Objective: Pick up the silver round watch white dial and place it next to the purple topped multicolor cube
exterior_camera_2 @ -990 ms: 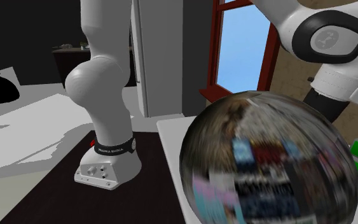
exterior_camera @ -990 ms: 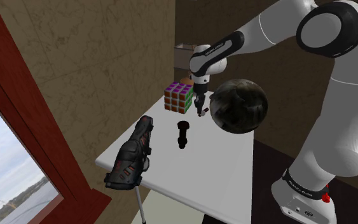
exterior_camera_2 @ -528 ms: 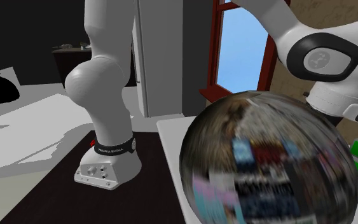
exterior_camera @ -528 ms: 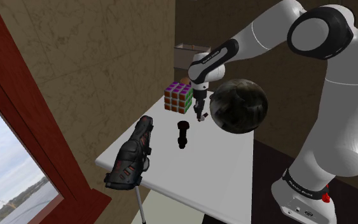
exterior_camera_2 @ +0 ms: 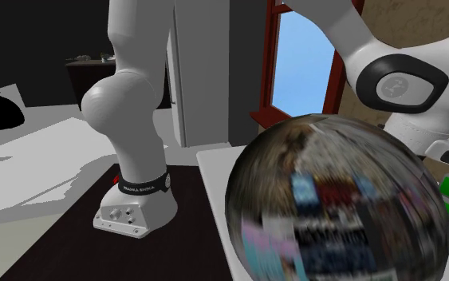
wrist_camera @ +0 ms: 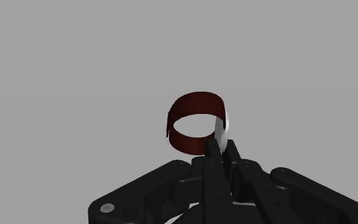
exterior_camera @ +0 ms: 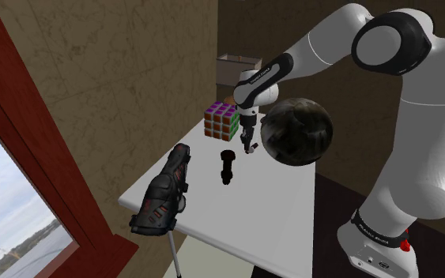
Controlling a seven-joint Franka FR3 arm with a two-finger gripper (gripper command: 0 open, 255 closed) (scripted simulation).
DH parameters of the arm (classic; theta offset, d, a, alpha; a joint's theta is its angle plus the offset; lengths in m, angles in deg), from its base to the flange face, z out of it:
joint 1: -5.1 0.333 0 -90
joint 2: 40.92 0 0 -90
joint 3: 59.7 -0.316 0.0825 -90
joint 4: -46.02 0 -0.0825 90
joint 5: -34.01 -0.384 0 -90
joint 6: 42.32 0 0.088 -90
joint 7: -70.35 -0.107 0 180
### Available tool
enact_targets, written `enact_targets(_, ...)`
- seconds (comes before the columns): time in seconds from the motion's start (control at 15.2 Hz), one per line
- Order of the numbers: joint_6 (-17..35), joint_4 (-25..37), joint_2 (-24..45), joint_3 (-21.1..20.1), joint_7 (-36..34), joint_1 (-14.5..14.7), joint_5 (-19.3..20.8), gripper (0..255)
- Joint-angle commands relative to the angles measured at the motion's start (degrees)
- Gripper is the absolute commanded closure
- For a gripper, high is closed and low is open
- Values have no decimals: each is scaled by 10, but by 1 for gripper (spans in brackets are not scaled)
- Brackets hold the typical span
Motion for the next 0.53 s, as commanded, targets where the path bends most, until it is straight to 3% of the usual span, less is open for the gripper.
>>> enact_targets(0.0,0,0,0,0,0,0,0,255)
enact_targets(0.07,0,0,0,0,0,0,0,0)
enact_targets(0.46,-17,9,-9,2,-3,0,5,0)
